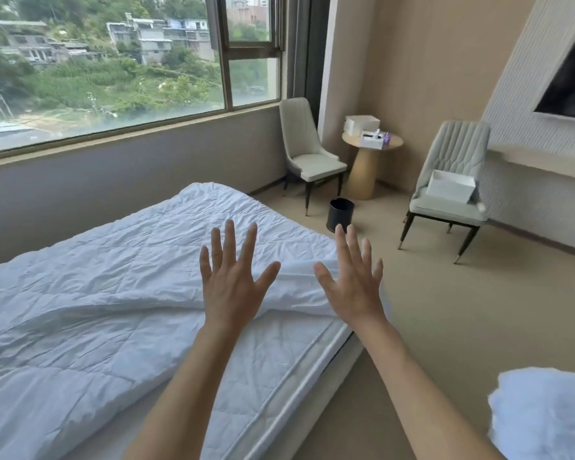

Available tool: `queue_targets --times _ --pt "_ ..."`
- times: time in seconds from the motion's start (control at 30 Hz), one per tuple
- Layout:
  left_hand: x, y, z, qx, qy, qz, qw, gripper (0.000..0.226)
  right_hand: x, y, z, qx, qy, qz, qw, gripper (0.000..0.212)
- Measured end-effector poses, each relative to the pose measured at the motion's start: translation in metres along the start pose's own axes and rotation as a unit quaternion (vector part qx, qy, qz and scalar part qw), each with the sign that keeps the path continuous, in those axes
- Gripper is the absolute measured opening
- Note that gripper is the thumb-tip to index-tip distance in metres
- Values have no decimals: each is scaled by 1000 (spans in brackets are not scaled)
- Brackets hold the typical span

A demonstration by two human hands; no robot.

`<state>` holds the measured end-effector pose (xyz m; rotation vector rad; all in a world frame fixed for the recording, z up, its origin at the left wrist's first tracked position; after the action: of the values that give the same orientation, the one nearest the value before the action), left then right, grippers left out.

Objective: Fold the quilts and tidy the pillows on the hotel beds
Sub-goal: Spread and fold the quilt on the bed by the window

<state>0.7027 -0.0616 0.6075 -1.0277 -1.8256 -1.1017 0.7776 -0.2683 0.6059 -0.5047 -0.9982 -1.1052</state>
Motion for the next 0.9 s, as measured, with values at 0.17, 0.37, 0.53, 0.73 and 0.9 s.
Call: queue_targets --times 0.17,0.37,0.53,0.73,0.9 --pt "-60 36 -117 -59 -31 34 997 81 64 -5 -111 -67 -6 -38 997 80" --pt "-125 92 -203 -105 -45 54 992 80 97 22 -203 -123 6 -58 991 75" --pt "-190 155 -254 -105 -69 65 990 79 104 78 -275 -141 8 -42 989 84" --pt "-255 237 -300 -87 -79 88 989 79 127 161 -350 -158 12 -24 987 75" --pt "-288 287 -326 -53 -77 87 992 79 141 224 -397 -143 23 -5 990 74"
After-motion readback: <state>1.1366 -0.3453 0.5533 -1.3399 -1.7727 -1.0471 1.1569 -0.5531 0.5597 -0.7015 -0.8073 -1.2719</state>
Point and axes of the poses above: each hand's wrist, its own y-axis towards the middle knuckle, its own x-axis out of the back of the hand, z = x × y, the point moved 5 cm from there along y, towards the middle knuckle, and after that the axes turned 11 degrees about z, right-handed, at the moved point
